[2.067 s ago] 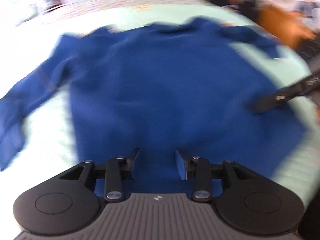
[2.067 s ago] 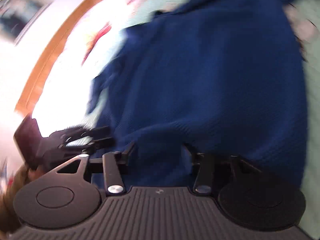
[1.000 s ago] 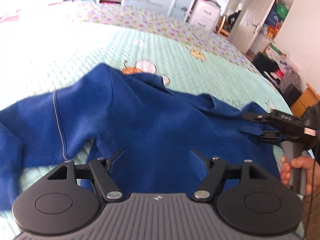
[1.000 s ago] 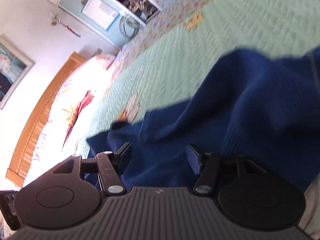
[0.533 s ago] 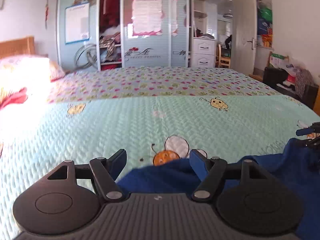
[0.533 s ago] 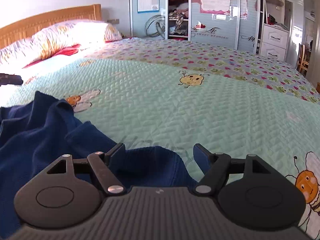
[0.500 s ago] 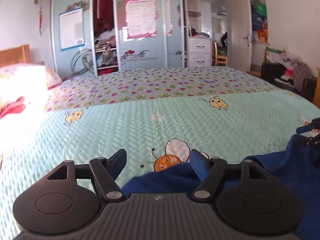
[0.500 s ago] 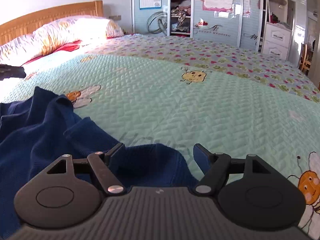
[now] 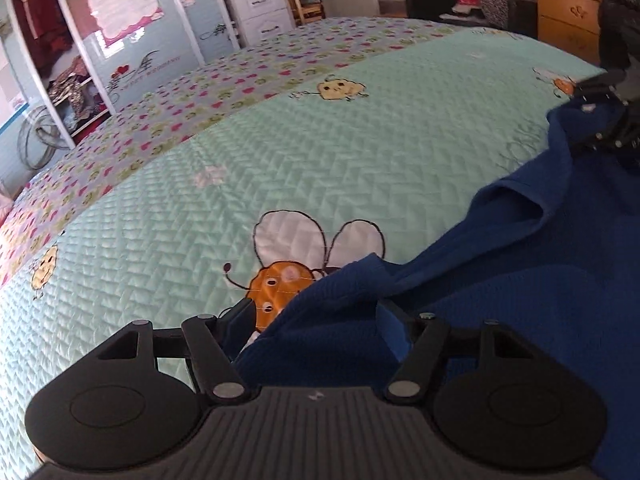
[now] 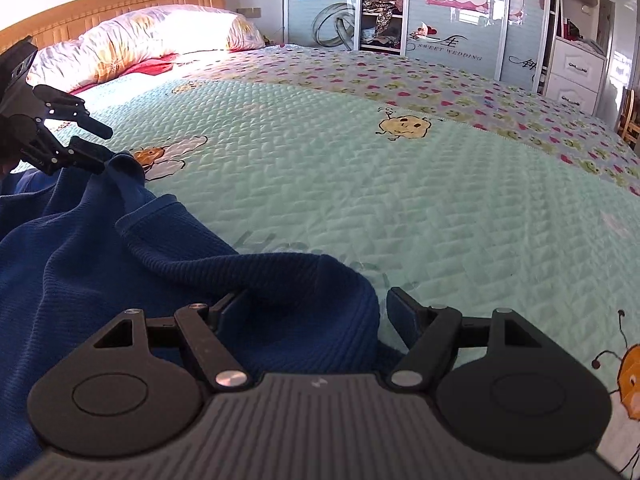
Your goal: Fold clothes
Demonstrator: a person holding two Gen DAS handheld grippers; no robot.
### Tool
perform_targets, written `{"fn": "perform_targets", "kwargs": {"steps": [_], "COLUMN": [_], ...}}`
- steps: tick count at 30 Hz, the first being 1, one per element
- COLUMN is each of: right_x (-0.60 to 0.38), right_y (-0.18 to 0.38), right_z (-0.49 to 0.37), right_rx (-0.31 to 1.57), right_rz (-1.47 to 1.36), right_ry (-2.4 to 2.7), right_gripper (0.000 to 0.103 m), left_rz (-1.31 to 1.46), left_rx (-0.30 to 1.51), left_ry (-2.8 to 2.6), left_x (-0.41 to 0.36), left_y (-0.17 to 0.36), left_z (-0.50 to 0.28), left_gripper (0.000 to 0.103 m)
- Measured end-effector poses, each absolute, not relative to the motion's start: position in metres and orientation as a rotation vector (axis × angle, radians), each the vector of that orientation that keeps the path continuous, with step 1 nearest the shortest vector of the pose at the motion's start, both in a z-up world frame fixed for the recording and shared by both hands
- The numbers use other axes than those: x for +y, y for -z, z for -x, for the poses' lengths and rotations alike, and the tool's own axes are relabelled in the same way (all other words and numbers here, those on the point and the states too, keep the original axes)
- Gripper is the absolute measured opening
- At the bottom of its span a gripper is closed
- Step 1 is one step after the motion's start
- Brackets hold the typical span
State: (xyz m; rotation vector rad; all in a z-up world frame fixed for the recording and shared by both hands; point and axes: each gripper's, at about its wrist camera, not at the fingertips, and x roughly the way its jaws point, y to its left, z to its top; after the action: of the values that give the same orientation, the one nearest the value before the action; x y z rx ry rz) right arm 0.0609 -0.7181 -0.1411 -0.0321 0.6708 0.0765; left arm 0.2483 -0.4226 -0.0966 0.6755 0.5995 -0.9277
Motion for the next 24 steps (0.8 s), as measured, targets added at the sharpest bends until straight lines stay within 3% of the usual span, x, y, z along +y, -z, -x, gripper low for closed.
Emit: {"fn": "perform_targets", "kwargs": {"steps": [4,8,10,11,12,13,14,20,24], "right_x": [-0.715,-0.709,-0.706,-0.704,-0.701,-0.699,-0.697,-0.698,-0.720], "right_y": [0.137,0.141,0.143,0.144,0.144,0.145,0.146,0.117,0.122], "right_z": [-0.067,-0.068,-0.065,-0.063,-0.061,-0.058,-0.056,-0.043,-0.064], "right_rx": [0.687,0.713,0.707,0.700,0.694,0.688,0.681,0.568,0.551], "right_rz": [0.056,0.049,0.040,0.041,0.043,0.045,0.047,-0.001,-0.130], "right_ry": [-0.103,-0.080,-0.064,-0.054,-0.043,-0.033,-0.022,0.103,0.161], "right_gripper": [0.073,0.040,0.031,0.025,0.018,0.016,0.010,0.007,0.008], "left_rz": [-0.745,-0.763,-0.771,-0.773,-0.767,-0.757,-0.748,-0.609,-0.699], "left_rx": [0.595,0.597,0.589,0.585,0.574,0.558,0.543,0.474,0.460], "left_ry": [0.933,0.939,0.944,0.947,0.935,0.916,0.898,0.853,0.657], "left_x": [-0.433,-0.444,-0.448,-0.449,-0.450,-0.451,-0.452,-0.454,-0.482], "left_y": [0.105,0.110,0.112,0.113,0.112,0.110,0.108,0.071,0.085], "left_z": [-0.245,-0.245,-0.243,-0.242,-0.241,-0.240,-0.239,-0.252,-0.292], "left_gripper": [0.069,0.069,0.062,0.047,0.018,0.006,0.006,0.006,0.000]}}
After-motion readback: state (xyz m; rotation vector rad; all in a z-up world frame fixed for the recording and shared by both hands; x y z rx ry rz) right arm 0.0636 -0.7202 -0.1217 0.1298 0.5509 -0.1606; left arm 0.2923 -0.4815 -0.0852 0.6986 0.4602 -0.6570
